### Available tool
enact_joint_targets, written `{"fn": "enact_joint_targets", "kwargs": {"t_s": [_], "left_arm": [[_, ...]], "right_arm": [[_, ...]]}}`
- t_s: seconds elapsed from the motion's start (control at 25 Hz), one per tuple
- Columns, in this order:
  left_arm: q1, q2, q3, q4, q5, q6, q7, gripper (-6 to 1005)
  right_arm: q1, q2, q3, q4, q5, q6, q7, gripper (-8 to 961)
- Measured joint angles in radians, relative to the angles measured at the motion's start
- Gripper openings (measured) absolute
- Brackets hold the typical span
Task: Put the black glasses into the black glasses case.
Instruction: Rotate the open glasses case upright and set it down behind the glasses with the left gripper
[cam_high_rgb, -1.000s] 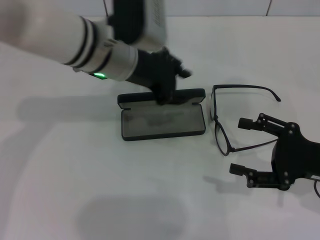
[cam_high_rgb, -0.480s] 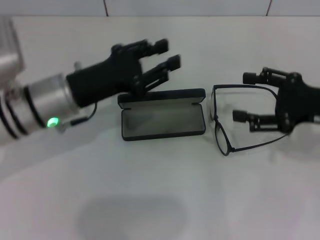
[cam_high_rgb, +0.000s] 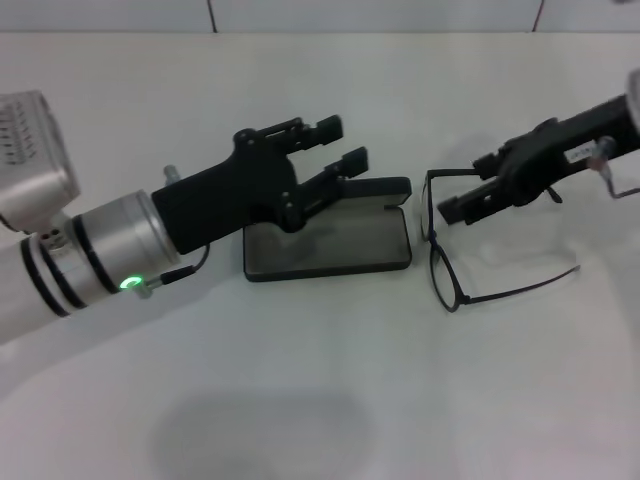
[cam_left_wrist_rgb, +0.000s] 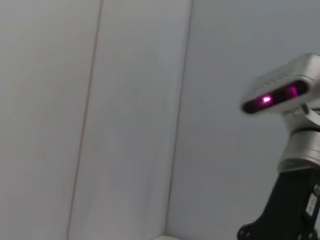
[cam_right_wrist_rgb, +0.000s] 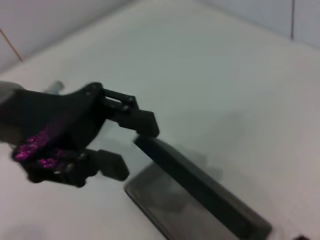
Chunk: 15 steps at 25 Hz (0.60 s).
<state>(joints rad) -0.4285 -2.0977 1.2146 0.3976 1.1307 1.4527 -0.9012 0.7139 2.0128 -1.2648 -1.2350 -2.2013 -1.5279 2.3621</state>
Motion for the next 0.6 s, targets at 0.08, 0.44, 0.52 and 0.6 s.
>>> {"fn": "enact_joint_targets", "kwargs": {"t_s": [0.08,0.44,0.52,0.6], "left_arm": [[-0.021,0.001,0.000,-0.024,0.003,0.001,0.015,483],[-0.045,0.004,0.026,-0.035,0.007,-0.012,0.038,493],[-0.046,0.004,0.028,-0.033,0.007,-0.012,0.035,495],[-0.046,0.004,0.028,-0.034,0.007,-0.016,0.038,498]], "right_arm": [[0.028,0.002,-0.045,0.001,-0.051,0.004,0.074,863],[0.013,0.012,-0.275,0.006,-0.115,0.217,0.234,860],[0.010,0.012,-0.318,0.013,-0.135,0.256,0.262,859],[0.008,0.013,-0.364,0.028,-0.147,0.302,0.278,858]]}}
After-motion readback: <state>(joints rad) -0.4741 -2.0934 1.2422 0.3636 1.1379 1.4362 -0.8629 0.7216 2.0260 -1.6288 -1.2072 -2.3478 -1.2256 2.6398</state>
